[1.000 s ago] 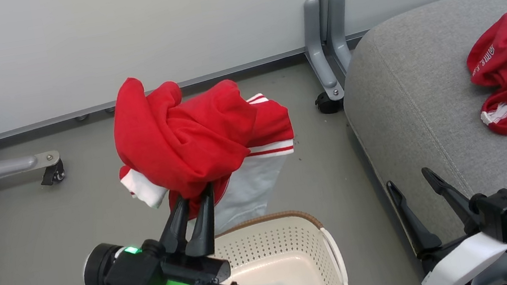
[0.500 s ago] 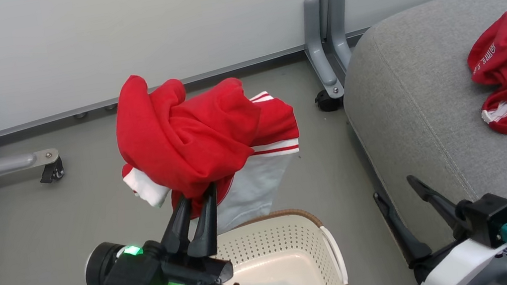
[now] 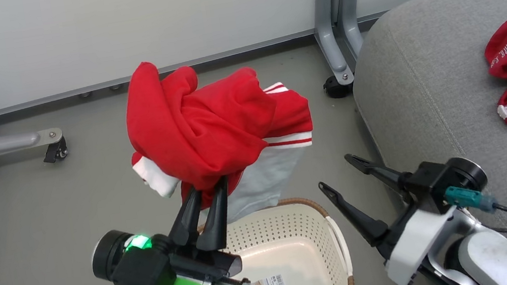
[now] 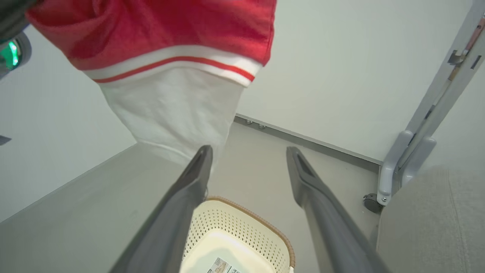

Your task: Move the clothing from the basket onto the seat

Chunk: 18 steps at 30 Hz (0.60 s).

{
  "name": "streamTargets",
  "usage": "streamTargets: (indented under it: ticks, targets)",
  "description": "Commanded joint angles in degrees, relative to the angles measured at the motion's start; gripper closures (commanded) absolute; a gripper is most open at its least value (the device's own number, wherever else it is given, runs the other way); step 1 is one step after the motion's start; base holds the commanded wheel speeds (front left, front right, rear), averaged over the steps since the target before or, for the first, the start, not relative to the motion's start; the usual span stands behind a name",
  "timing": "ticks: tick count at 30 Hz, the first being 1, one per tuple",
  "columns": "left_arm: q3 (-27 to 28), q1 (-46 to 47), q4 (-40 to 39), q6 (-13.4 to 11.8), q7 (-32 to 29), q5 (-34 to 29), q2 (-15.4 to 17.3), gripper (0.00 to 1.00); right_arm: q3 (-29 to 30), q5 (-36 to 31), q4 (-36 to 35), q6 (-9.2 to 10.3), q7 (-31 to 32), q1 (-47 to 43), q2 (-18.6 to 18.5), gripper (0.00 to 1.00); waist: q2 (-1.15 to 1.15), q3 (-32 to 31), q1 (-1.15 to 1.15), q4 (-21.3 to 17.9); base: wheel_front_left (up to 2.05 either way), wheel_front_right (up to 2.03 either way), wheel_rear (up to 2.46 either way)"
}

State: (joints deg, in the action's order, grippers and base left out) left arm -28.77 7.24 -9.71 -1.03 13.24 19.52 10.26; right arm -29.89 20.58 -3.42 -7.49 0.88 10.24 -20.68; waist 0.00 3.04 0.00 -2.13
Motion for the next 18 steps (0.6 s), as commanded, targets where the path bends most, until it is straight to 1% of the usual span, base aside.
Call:
streamTargets:
  ticks: [1,4,9,18]
  targets:
    - [-0.1,1.3,-0.2,0.2,0.3,-0.4,0.1,1.00,-1.7,1.3,1.1,0.00,-1.0,2.3,-0.2,0.00,0.00,0.5,0.00,0.6,0.00,0.00,0.00]
    - [-0.5,2.1,0.1,0.7,0.3,-0.5,0.0,1.00,-5.2,2.9,3.8,0.00,-2.7,6.7,-0.9,0.00,0.00,0.9,0.00,1.4,0.00,0.00,0.00]
    - [-1.2,3.2,0.3,1.2,0.3,-0.9,0.2,1.00,-10.3,5.3,8.2,0.00,-5.9,12.9,-0.7,0.00,0.00,1.5,0.00,2.3,0.00,0.00,0.00]
    - [-2.0,4.0,0.6,1.5,0.4,-0.6,-0.1,1.00,-19.2,10.3,13.9,0.00,-11.2,21.4,1.3,0.00,0.00,1.9,0.00,3.1,0.00,0.00,0.00]
